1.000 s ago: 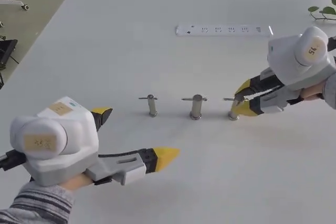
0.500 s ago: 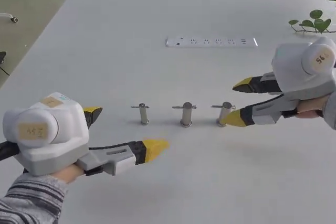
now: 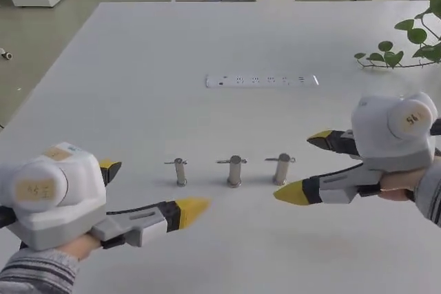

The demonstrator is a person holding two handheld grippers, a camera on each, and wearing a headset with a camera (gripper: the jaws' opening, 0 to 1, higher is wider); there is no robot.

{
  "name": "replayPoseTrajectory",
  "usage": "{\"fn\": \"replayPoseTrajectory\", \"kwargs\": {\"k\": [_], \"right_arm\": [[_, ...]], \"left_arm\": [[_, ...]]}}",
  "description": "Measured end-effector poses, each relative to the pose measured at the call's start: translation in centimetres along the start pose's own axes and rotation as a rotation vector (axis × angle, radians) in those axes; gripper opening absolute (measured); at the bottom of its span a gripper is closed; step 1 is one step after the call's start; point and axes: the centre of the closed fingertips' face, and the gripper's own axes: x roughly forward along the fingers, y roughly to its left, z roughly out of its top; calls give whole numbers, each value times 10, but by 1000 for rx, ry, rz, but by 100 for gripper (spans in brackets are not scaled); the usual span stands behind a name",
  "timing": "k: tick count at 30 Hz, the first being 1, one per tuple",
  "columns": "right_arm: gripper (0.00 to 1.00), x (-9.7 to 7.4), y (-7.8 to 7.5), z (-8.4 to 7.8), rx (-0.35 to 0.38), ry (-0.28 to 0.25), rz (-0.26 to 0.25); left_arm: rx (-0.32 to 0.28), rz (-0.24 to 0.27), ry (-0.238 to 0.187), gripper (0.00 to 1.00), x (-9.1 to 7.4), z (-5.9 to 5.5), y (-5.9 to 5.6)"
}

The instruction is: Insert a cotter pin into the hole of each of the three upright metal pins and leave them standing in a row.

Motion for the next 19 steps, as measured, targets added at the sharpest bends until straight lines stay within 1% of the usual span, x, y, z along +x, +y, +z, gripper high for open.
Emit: {"fn": "replayPoseTrajectory", "kwargs": {"k": [3,6,7,9,10,12,14,16,18,19], "right_arm": [[83,-1,6,-1,3,-9,-8],[86,-2,8,-1,40,-25,-22],[86,-2,9,-2,48,-26,-21],[87,-1,12,-4,103,-40,-13],[88,-2,12,-6,108,-44,-14],[88,-3,9,-8,106,-50,-39],[88,-4,11,-9,119,-52,-46],[88,-5,11,-8,157,-71,-54],[88,-6,11,-8,166,-79,-64],[88,-6,13,-9,165,-73,-62]], "left_arm": [[-6,9,-2,99,-2,0,0],[-5,8,4,99,-3,-3,-1],[-8,8,5,99,-4,-3,-2],[-15,7,5,99,-6,-5,-4],[-15,5,8,99,-7,-6,-4],[-8,2,14,99,-8,-7,-6],[-5,6,15,99,-9,-8,-5],[-14,10,17,99,-9,-9,-4],[-15,20,25,99,-9,-11,-2],[-13,22,25,99,-10,-11,-1]]}}
